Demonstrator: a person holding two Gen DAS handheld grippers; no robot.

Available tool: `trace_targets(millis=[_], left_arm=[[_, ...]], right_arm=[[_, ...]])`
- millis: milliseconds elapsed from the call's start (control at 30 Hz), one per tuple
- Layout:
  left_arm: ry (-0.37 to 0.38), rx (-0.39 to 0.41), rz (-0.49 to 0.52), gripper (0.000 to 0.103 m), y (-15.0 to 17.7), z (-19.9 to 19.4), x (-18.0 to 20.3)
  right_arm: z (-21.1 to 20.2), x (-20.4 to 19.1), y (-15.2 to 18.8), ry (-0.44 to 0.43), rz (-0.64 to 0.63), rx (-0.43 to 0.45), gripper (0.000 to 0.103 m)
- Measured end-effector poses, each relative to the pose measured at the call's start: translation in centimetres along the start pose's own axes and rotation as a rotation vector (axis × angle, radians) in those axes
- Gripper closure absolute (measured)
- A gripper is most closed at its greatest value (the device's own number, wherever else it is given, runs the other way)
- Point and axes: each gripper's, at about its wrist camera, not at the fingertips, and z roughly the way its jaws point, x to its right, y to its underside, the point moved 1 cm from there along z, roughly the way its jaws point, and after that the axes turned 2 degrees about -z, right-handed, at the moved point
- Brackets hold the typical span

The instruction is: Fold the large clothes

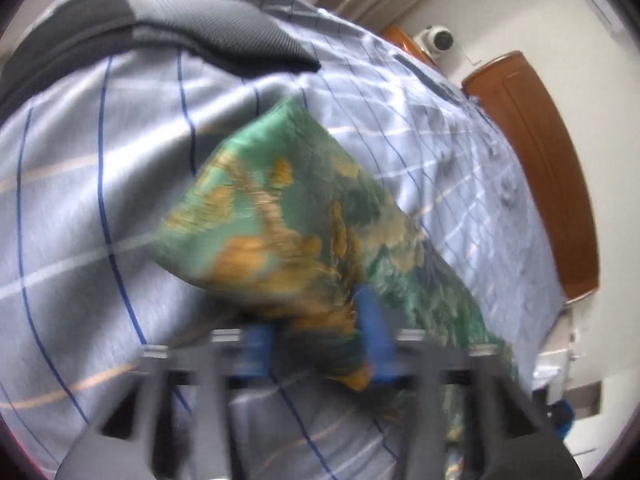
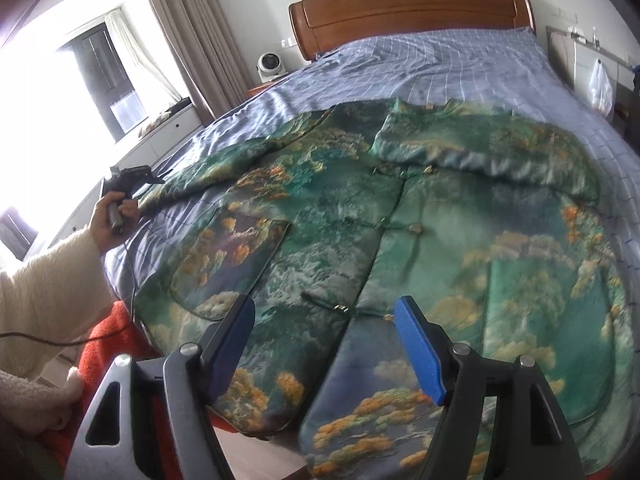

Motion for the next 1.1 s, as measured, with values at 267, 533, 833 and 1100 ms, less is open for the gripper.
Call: trace_targets(millis=[267, 533, 833, 1100], left_arm=[[-0.030, 0.258, 0.610, 0.093, 5.2, -9.0, 16.4], [0.233, 0.357, 1.245, 0.093, 25.9, -13.9, 36.1], [0.054, 0.158, 1.645, 0.023, 48.0, 0.2, 36.3], [0.079, -0.003, 1.744, 0.012, 48.4, -0.9, 29.0]], right_arm=[[-0.4, -1.3, 0.9, -0.041, -0.009, 0.025, 0.031], [-2.4, 0.0, 1.3, -0.038, 0.033, 0.100, 0.031], [-6.7, 3.6, 4.8, 0.060, 0.123, 0.145, 0.031], [-8.3, 7.3, 8.3, 0.116, 0.240, 0.130, 0.031]])
